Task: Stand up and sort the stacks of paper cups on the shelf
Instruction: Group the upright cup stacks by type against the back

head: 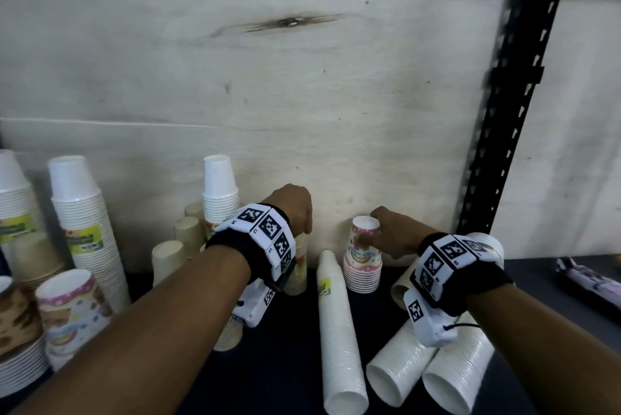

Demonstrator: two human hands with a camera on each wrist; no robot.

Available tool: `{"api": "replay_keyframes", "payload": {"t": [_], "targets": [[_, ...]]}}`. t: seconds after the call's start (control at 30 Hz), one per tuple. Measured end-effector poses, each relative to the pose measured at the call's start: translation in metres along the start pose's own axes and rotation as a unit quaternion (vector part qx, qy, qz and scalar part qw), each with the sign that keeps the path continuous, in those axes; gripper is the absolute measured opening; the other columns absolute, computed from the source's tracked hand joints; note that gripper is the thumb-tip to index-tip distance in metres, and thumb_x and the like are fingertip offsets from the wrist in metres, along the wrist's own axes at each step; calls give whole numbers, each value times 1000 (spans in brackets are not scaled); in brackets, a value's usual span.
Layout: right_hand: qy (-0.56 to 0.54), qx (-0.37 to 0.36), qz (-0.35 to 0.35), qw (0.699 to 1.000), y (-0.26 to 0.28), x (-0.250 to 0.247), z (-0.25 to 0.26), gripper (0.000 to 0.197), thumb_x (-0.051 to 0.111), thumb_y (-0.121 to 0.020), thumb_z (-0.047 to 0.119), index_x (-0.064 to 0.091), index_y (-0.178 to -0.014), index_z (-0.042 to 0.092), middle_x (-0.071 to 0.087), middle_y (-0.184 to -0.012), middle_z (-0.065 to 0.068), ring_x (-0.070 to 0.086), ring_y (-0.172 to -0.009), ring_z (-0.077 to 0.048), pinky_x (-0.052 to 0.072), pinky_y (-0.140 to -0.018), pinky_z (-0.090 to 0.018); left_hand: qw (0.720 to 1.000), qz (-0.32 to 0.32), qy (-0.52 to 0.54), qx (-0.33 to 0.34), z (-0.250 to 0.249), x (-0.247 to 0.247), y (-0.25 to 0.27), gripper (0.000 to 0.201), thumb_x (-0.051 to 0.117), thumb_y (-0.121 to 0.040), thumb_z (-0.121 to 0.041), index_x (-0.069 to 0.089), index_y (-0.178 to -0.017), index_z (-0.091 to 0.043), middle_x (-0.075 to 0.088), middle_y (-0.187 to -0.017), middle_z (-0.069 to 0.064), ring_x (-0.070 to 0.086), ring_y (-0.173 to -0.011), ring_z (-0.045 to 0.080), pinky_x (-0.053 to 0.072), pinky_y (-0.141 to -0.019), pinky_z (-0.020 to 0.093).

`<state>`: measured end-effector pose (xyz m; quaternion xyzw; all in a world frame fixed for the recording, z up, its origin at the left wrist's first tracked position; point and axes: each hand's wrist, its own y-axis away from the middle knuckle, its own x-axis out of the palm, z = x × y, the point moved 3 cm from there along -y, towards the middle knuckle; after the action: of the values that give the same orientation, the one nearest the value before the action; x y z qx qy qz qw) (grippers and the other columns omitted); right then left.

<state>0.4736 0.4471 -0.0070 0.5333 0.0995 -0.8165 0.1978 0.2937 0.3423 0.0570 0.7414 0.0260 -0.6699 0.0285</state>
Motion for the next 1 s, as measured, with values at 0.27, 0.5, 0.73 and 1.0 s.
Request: {"api": "replay_keyframes", "payload": {"t": [0.27,0.5,0.73,1.0], "targets": [[46,-18,-24,998,3,-4,6,56,61,-91,46,45,-131,10,57,-131,-12,56,-114,-28,46,-88,-34,997,-45,58,-8,7,5,-9,33,59,-85,-4,68,-112,-20,58,-127,4,56,-114,21,43,-80,23],[44,-25,-48,998,7,-4,10,59,57,-91,50,44,-134,12,54,-134,-14,54,-116,-29,45,-90,-35,992,-100,44,-70,16,8,-14,44,77,-78,-23,63,-119,-17,62,-123,3,60,-110,21,44,-78,24],[45,-41,-31,998,12,-7,17,53,55,-95,40,44,-137,10,52,-138,-11,52,-121,-26,41,-91,-30,991,-87,99,-25,16,8,-16,51,72,-76,-3,60,-124,-16,58,-128,4,56,-118,21,49,-97,32],[35,-31,-37,998,16,-7,19,57,53,-97,39,37,-145,13,47,-145,-11,48,-128,-27,40,-98,-32,987,-114,113,9,19,14,-15,47,63,-77,2,61,-121,-15,62,-121,3,56,-114,20,46,-96,29]]}}
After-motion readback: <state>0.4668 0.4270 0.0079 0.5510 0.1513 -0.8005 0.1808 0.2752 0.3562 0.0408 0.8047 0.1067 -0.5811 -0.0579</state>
